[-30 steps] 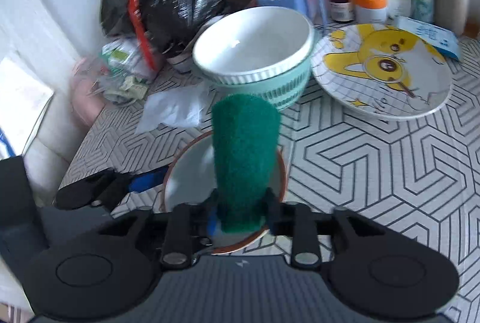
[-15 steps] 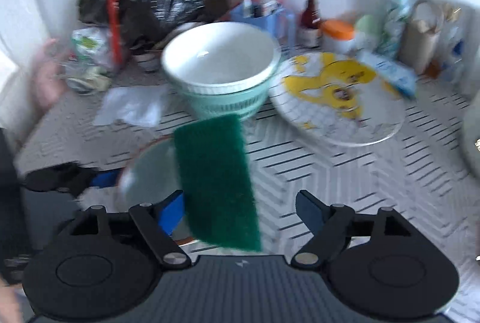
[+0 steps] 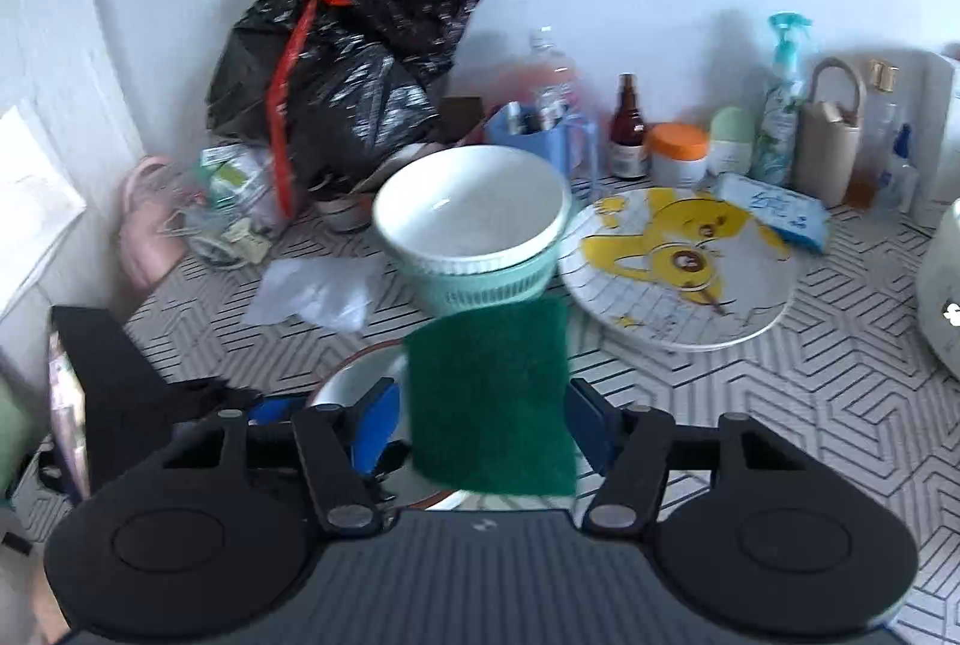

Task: Clean bowl
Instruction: 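Scrub inside the bowl with the right gripper's pad while the left gripper holds it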

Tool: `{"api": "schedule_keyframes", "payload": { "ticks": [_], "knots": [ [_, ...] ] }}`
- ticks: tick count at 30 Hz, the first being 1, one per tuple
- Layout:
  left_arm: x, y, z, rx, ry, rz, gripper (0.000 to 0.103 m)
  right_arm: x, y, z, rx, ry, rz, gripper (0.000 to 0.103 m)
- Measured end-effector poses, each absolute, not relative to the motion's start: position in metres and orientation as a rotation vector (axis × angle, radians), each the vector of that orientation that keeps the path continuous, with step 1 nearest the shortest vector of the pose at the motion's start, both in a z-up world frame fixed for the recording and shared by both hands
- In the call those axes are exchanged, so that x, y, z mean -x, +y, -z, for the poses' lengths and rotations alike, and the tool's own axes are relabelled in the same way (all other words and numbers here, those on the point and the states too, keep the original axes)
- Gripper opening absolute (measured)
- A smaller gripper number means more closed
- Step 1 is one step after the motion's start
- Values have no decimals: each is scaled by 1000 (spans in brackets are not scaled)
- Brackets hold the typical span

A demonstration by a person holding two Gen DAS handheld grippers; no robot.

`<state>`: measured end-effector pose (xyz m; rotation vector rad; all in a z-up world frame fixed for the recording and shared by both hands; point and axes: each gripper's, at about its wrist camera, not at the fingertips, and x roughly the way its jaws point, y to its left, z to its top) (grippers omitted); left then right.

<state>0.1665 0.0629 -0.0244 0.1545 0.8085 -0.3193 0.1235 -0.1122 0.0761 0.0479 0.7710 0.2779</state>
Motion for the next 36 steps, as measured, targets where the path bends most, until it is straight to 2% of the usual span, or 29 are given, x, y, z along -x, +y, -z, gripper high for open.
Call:
{"api": "schedule_keyframes", "payload": {
  "ticks": [9, 13, 14, 16, 18, 20, 27, 30, 36],
  "knots": [
    [-169, 67, 27, -131, 816, 331, 72, -174, -85, -44, 85, 908, -209, 61],
    [-171, 68, 28, -118, 823, 332, 74, -190, -85, -25, 21, 978, -251, 45],
    [-171, 69, 29, -110, 826, 333, 75, -193, -85, -21, 0, 990, -261, 37],
    [-172, 69, 30, -101, 829, 336, 75, -196, -86, -18, -9, 1000, -266, 33],
    [-172, 70, 30, -95, 827, 340, 75, -198, -85, -15, -2, 1009, -266, 23],
    [-171, 69, 30, -96, 820, 336, 75, -198, -84, -13, 16, 1008, -262, 21],
    [-172, 71, 36, -15, 828, 315, 78, -186, -80, -12, 72, 994, -235, 19],
    [-175, 73, 41, 15, 844, 316, 88, -181, -81, -14, 75, 1007, -226, 19],
    [-171, 65, 48, -45, 856, 351, 89, -173, -92, -13, 15, 1027, -236, 19]
  ]
}}
